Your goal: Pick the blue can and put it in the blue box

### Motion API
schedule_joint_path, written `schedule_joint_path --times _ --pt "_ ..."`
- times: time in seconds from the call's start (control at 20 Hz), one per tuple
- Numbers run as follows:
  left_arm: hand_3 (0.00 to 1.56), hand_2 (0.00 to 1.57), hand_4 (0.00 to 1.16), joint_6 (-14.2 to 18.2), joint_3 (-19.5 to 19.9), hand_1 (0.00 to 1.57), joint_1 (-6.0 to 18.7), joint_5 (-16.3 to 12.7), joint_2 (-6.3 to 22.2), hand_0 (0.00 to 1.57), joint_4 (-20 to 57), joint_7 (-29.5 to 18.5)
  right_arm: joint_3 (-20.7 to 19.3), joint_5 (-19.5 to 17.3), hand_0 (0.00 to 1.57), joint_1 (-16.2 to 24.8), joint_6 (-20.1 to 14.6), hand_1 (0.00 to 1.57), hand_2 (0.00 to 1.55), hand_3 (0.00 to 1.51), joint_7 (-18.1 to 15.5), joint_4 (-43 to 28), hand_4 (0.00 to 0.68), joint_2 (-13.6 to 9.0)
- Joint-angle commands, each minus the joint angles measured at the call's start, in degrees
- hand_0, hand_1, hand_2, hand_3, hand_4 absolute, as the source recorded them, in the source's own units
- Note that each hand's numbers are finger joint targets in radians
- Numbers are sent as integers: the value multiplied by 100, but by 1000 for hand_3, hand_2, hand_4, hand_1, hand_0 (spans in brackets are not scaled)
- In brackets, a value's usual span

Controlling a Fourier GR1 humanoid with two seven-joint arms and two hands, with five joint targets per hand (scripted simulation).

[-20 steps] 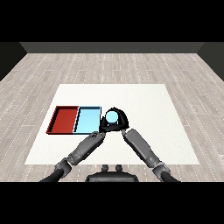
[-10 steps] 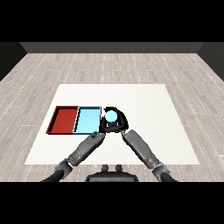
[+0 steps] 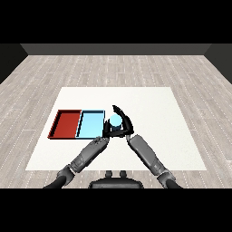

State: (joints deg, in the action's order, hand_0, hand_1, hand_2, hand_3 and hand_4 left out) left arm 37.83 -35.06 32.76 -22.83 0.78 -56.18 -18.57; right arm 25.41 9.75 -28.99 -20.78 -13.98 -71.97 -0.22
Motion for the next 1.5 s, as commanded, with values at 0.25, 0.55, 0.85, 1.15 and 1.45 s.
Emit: schedule_joint_path --times 0.25,0.55,0.85,1.15,1.45 --pt "1490 1571 1142 -193 313 1571 -306 -115 -75 1571 76 -223 -1010 708 0 245 283 0 0 0 181 -803 0 16" --pt "1476 1571 1145 -168 885 1571 -70 139 188 1571 227 -274 -1452 949 0 1020 720 0 0 0 -132 -1866 0 -506" --pt "1476 1563 1150 -339 1351 1571 161 252 785 1571 408 -82 -2123 1400 0 1508 980 0 0 0 -134 -2355 0 -796" --pt "1484 1569 1130 -455 1805 1571 732 459 981 1571 1312 312 -2347 1479 0 1686 1081 0 0 0 4 -2409 0 -834" --pt "1492 1571 1102 -1036 2214 1571 1139 401 1488 1571 2790 546 -2638 1537 0 1724 1123 0 0 0 87 -2254 0 -1026"
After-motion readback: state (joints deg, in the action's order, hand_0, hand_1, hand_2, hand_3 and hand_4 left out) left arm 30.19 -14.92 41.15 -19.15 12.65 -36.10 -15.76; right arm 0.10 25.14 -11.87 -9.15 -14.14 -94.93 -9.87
